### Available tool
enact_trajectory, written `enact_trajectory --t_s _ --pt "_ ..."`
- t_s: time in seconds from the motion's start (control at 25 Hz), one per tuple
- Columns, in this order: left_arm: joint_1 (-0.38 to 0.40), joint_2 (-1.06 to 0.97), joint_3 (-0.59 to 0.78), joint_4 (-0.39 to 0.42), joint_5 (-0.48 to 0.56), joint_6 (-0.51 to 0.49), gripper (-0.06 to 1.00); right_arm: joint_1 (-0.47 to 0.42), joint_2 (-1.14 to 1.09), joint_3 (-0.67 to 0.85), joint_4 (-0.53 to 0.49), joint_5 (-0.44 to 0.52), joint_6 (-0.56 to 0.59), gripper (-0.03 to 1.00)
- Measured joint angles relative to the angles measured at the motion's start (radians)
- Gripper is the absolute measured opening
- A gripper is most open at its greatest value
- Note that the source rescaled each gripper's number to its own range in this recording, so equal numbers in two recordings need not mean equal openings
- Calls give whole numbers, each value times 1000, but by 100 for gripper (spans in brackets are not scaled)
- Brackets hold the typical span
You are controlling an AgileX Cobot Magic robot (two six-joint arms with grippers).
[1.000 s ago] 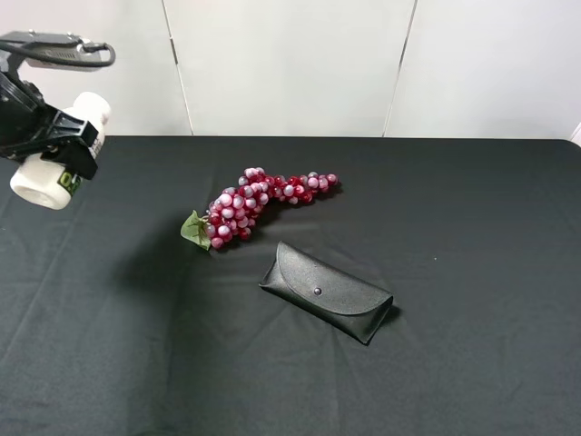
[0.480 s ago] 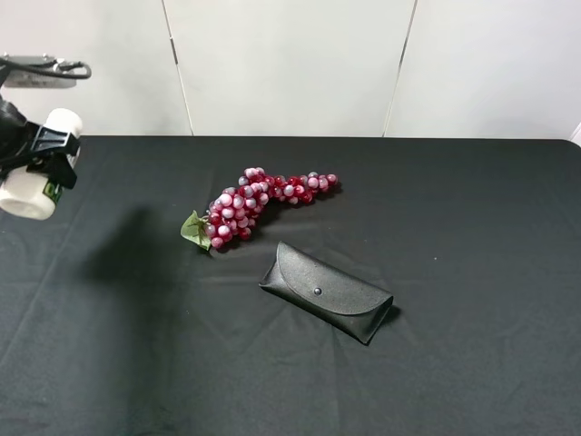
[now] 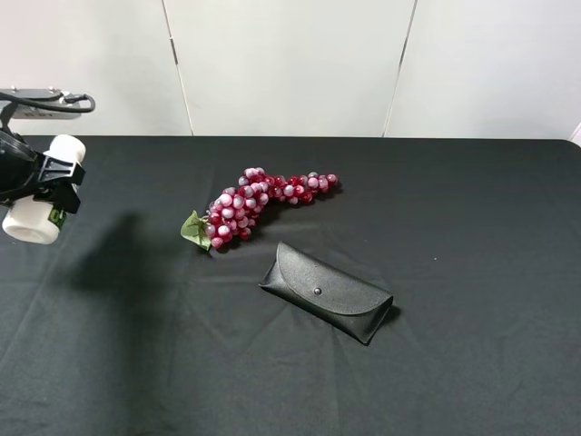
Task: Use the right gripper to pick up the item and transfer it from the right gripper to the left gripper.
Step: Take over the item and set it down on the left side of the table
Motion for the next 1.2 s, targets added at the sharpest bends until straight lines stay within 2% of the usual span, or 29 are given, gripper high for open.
enact_trajectory --t_s 0.44,0.8,1.2 --pt "0 136 1 -14 -53 0 3 0 0 0 0 0 0 100" --pt "0 147 1 -16 -120 0 3 0 0 0 0 0 0 100" --pt "0 147 1 -16 -125 0 3 0 0 0 0 0 0 100"
